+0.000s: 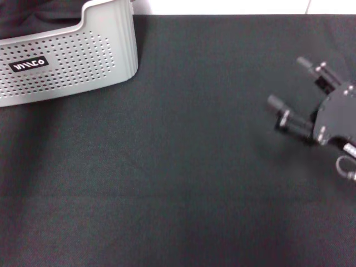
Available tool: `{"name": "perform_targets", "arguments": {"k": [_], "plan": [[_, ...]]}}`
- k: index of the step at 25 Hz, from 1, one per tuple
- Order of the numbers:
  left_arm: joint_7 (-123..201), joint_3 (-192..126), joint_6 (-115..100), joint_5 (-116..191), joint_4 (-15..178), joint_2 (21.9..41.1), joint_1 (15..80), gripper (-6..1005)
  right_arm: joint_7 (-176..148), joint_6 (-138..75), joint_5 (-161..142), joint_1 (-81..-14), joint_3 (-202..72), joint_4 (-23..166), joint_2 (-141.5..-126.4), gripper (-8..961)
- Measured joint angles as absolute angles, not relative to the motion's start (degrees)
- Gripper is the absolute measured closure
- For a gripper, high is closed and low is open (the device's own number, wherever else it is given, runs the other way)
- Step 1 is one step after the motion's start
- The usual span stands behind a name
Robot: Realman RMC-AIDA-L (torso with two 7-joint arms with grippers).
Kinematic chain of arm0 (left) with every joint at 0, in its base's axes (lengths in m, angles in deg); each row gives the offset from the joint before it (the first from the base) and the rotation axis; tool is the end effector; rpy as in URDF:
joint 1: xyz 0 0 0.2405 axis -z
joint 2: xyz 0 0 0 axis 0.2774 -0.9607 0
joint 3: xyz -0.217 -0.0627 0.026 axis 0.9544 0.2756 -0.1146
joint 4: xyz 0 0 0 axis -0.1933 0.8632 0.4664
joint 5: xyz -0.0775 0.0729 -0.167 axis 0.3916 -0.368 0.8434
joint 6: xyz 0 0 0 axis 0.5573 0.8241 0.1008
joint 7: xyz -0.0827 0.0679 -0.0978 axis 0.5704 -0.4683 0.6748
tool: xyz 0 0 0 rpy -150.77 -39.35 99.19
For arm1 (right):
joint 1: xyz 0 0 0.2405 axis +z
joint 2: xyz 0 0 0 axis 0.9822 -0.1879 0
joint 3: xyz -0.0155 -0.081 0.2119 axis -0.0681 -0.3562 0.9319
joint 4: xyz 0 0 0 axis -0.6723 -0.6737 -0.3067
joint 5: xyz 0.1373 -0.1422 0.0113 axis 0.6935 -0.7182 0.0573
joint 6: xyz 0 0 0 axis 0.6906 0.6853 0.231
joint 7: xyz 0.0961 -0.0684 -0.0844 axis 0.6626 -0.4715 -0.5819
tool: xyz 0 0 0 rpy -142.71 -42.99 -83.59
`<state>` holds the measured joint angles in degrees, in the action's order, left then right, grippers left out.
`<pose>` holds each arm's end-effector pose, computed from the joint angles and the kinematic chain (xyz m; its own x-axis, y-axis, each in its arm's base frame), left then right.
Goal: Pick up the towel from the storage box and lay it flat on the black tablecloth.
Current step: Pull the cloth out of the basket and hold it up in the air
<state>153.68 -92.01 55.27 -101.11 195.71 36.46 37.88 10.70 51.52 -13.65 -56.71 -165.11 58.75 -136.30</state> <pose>-0.1083 0.3398 0.1788 0.9828 0.0549 -0.1764 -0.1373 -0.4221 -0.8961 0.2132 0.2657 -0.0079 0.5644 0.2268 -0.7938 -0.3240 -0.8235 -0.4657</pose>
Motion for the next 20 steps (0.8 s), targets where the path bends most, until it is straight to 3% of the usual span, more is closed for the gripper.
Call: {"name": "perform_targets", "arguments": {"k": [4,9,12,20], "plan": [[159.03,-92.34,56.59,-97.56,195.96,36.30,40.79,991,0.53,53.91,-16.75,-56.76,-164.81,57.76,-136.53,114],[161.79,-91.21,57.95,-88.41,195.90,36.32,41.83,990,-12.82,41.01,-12.86,-57.23,-166.62,49.08,-137.49,115],[162.32,-91.60,58.12,-85.00,195.88,36.31,41.64,990,-21.54,32.74,-4.76,-56.99,-170.67,43.80,-137.50,222],[165.56,-91.13,59.81,-76.72,195.82,36.35,42.23,988,-34.05,28.66,5.54,-54.17,-177.01,37.15,-137.54,248]]}}
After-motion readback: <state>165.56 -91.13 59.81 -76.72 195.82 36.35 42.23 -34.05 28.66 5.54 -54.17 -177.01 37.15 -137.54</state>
